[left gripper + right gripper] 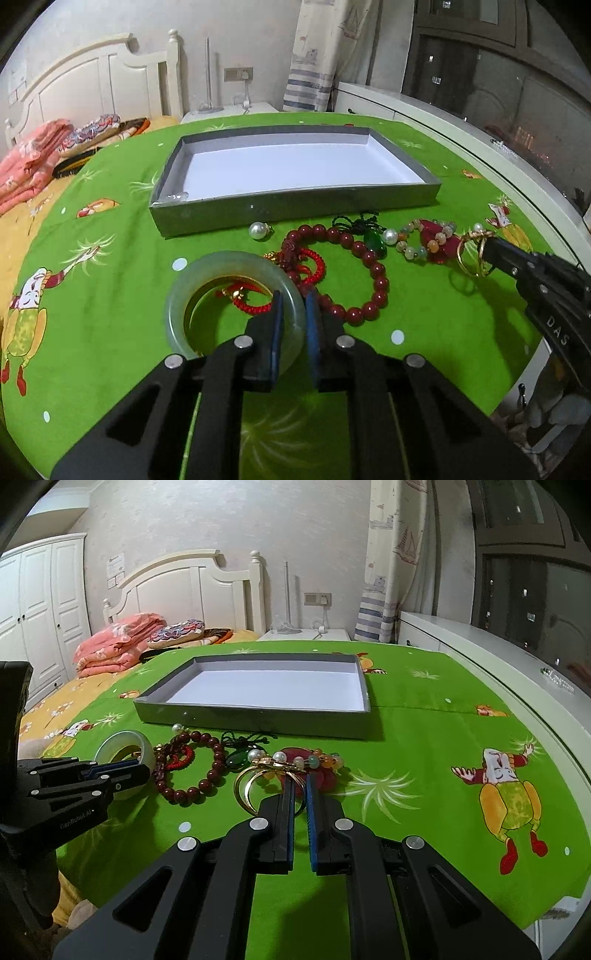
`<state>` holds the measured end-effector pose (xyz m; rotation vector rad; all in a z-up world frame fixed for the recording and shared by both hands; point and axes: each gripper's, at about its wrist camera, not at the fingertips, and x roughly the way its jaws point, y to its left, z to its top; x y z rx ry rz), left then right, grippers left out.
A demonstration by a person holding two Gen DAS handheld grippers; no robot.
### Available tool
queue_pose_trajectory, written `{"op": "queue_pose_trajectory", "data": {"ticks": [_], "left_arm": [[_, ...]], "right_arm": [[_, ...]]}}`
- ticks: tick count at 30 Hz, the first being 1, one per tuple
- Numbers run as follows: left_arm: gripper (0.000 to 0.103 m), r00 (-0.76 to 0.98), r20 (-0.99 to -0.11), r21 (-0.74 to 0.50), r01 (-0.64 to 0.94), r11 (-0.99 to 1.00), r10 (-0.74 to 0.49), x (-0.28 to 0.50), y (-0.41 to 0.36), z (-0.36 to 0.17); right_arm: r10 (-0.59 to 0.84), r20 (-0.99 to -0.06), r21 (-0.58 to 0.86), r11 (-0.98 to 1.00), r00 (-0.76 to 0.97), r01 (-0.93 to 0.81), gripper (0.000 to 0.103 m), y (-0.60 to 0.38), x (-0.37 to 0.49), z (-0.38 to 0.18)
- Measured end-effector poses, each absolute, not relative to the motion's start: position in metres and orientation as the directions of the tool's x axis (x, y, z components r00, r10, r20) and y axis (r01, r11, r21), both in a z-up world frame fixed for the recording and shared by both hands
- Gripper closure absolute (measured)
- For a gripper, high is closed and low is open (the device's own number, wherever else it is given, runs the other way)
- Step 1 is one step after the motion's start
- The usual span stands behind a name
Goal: Organize jewelry
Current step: 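Lift the gold rings and jade bangle and carry both toward the grey tray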
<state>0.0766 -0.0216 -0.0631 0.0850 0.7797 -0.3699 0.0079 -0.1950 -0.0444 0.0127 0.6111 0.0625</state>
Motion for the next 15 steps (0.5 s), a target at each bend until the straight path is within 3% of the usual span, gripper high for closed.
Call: {"op": "queue_pose_trajectory", "data": {"ticks": [11, 15], "left_arm": [[0.092, 0.789, -0.570, 0.004, 0.283, 0.959, -0.231, 0.042, -0.005, -0.045], [0.093, 0.799, -0.565, 0.022, 0.264, 0.964, -0.206, 0.040, -0.004, -0.048]], "right_arm": [[0.094, -0.570, 0.022, 0.995, 0.817, -0.099, 0.094, -0.182, 0.006, -0.046], [0.094, -0.562, 0.020, 0.995, 0.821, -0.100, 0.094, -0.181, 0.005, -0.043]]}}
